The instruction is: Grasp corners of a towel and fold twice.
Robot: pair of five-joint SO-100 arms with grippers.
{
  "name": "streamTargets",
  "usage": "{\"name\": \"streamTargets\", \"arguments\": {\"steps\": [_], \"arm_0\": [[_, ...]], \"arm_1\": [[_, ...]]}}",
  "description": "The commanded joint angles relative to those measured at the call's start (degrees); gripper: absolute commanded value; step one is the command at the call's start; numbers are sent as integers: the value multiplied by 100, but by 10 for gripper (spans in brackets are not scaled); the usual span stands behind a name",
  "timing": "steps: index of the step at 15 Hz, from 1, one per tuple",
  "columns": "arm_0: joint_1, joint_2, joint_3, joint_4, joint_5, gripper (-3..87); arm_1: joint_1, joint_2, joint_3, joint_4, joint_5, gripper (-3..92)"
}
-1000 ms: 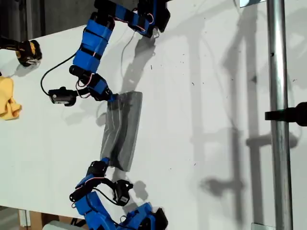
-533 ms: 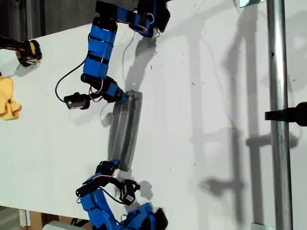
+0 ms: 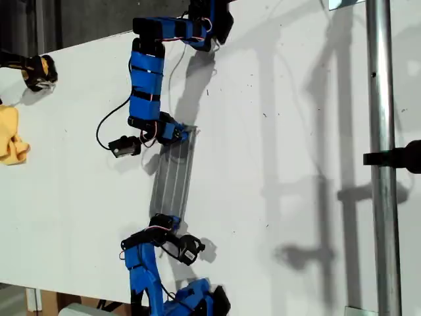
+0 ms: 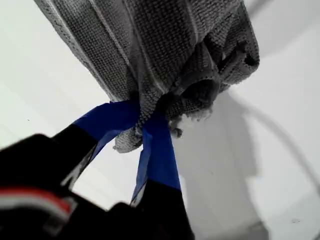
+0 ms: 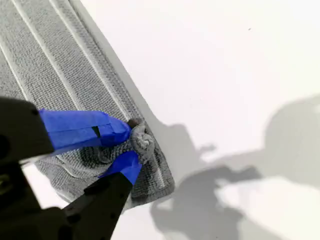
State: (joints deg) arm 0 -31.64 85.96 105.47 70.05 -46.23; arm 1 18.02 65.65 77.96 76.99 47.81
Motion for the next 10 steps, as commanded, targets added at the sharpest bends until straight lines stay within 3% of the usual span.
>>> {"name": "streamTargets", "arguments": {"steps": [1,3,4,5,6,10], "arm_0": [[-123,-185,-255,26,-70,-9],[-264,-229,-343,97,-70,-7],[-352,-220,-466,299,-70,43],[-439,-185,-615,624,-105,164],[-527,0,-677,809,-123,210],[-677,1406,-598,1116,-105,278]], "arm_1": [[-26,-88,-334,18,88,-2],[35,-141,-475,88,97,-2],[97,-79,-554,229,123,6],[176,35,-589,396,167,133],[272,246,-589,554,185,240],[483,1424,-483,1125,185,333]]}}
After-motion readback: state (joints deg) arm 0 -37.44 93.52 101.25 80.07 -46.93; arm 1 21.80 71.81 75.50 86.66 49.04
